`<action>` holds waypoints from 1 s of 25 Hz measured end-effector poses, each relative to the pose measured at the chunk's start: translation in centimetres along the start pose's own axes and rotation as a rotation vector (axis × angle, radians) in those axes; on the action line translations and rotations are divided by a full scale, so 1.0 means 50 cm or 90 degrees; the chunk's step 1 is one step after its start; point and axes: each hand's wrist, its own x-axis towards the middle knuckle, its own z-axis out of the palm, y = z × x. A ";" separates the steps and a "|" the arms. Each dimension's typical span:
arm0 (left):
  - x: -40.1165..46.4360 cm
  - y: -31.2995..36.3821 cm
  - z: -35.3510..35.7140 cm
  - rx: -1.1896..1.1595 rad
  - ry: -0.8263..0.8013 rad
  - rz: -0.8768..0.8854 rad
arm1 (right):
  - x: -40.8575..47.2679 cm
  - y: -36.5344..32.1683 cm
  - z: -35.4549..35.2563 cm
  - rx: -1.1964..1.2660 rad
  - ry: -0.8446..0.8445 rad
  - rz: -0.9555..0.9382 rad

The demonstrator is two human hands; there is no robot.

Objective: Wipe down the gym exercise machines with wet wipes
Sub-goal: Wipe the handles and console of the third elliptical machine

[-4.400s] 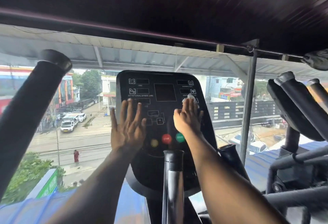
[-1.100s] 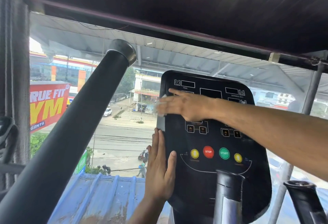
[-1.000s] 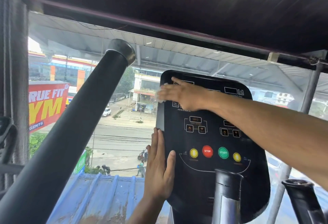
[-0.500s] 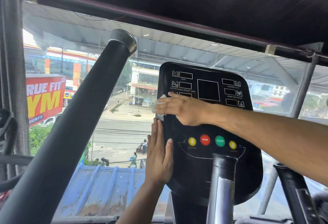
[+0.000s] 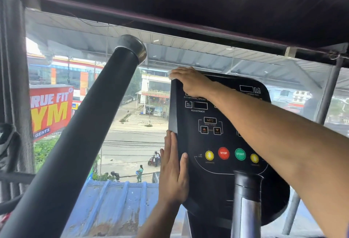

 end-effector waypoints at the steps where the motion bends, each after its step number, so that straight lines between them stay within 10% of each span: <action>1: 0.001 0.001 -0.001 0.001 0.001 0.002 | -0.004 -0.004 0.003 0.026 0.000 0.009; 10: -0.008 0.010 0.000 -0.042 0.051 -0.029 | -0.250 -0.117 0.077 0.123 -0.044 -0.096; 25: -0.007 0.017 -0.004 -0.043 0.023 -0.025 | -0.330 -0.107 0.095 0.056 -0.085 0.149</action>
